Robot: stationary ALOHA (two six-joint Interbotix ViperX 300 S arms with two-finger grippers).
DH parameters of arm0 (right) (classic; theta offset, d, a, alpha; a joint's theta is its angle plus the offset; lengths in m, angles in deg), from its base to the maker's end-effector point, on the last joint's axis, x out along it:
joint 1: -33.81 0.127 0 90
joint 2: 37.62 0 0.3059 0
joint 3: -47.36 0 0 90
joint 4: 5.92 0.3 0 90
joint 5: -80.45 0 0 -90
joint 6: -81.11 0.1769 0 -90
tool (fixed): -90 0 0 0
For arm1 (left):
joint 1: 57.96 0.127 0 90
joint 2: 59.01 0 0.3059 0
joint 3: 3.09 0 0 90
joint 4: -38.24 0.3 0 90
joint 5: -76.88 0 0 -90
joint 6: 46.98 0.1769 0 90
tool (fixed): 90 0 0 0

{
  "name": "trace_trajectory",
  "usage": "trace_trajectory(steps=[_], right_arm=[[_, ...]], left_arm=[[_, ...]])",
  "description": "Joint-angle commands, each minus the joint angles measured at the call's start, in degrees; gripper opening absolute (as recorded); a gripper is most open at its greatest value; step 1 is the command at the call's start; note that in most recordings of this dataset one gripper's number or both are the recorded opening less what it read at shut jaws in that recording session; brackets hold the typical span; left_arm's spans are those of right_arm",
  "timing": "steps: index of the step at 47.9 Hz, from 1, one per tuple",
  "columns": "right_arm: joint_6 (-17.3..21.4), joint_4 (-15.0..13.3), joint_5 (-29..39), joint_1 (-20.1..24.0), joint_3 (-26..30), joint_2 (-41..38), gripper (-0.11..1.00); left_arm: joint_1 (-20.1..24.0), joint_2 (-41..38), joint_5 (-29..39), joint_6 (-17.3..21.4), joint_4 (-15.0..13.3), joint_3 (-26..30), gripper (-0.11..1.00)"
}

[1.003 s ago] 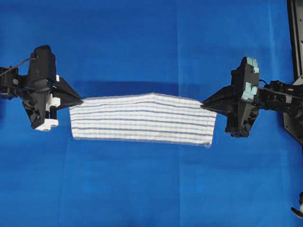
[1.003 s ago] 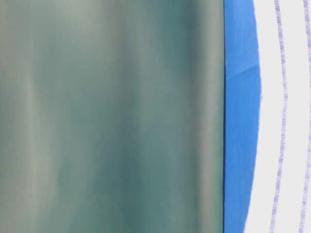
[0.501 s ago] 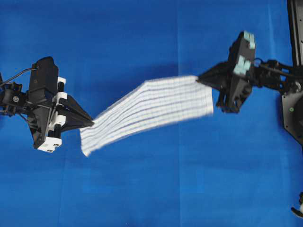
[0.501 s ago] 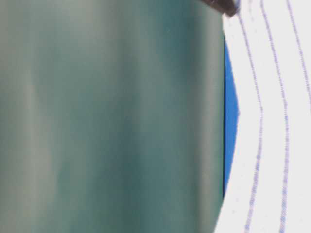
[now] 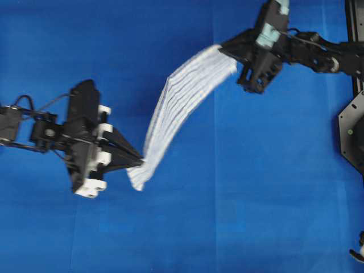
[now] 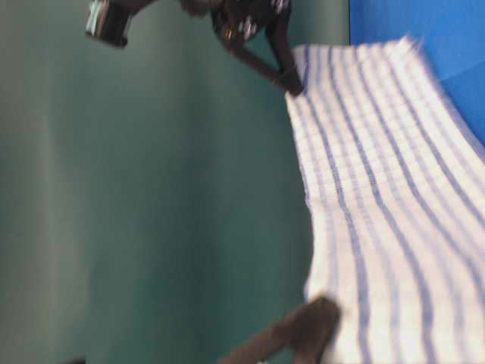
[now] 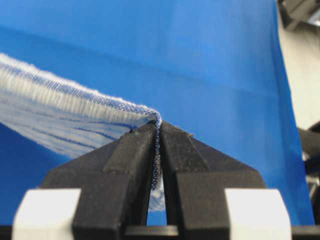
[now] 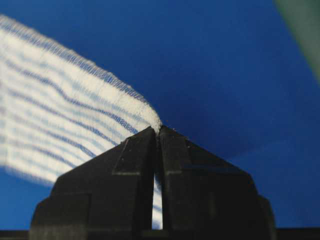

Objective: Fold the blue towel.
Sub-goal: 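Lift the strip and rotate it vertical, right gripper moving to the top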

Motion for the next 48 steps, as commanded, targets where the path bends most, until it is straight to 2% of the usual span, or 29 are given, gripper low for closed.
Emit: trace_trajectory(steps=[1,12,18,32,42,48], right_arm=[[-0.88,-0.09,-0.18,-0.97,4.04,-0.79,0.02],[-4.04,-0.35,0.70,-1.93,9.93,-4.31,0.02],[-5.10,-0.35,1.67,-2.20,10.81,-4.31,0.02],[-5.19,-0.53,2.29,-3.69,9.76,-3.25,0.02],[-5.19,-0.62,2.29,-5.36,8.17,-1.85,0.02],[-5.19,-0.62,2.29,-6.06,6.94,-0.79,0.02]], left_arm=[[-0.26,-1.85,-0.88,0.26,0.00,4.04,0.02],[-0.53,-8.44,-2.72,0.88,0.26,12.04,0.02],[-0.62,-11.51,-3.87,0.97,0.35,15.91,0.02],[-0.53,-18.72,-7.29,1.14,0.35,22.59,0.02],[-0.53,-20.65,-9.23,4.31,0.35,24.17,0.02],[-0.35,-21.45,-10.63,4.83,0.35,24.35,0.02]])
